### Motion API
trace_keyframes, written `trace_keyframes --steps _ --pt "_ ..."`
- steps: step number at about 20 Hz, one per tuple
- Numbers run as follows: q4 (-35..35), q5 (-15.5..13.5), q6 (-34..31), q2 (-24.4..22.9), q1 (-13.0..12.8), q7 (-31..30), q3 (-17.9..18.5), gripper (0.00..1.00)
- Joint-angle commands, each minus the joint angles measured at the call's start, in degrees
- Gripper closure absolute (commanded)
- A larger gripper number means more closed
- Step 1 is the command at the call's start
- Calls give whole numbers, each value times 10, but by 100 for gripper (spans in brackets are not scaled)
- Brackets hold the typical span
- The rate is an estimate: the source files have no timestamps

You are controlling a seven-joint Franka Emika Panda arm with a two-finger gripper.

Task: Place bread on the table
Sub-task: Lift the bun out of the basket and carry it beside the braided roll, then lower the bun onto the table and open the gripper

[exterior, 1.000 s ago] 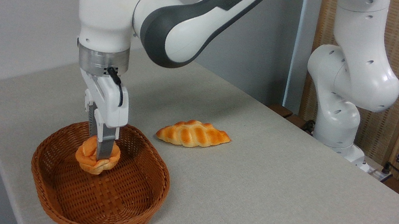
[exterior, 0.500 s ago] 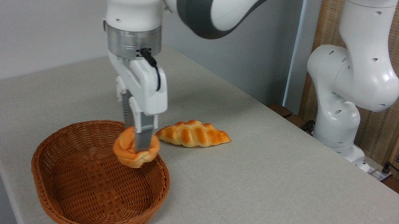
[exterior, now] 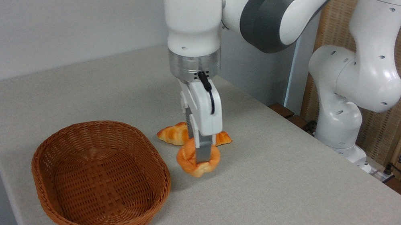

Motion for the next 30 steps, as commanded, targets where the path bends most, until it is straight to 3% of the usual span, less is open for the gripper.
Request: trace_keyframes --steps 1,3,6,9,22,30 --pt "-44 17 7 -26 -8 11 4 52" --pt "-54 19 8 -25 -10 11 4 42" --pt "-61 19 11 -23 -10 11 4 15" --pt "-63 19 11 -20 -10 11 4 0" --pt "-55 10 10 -27 -12 2 2 0" --pt "-5 -71 2 -25 -15 -20 -1 0"
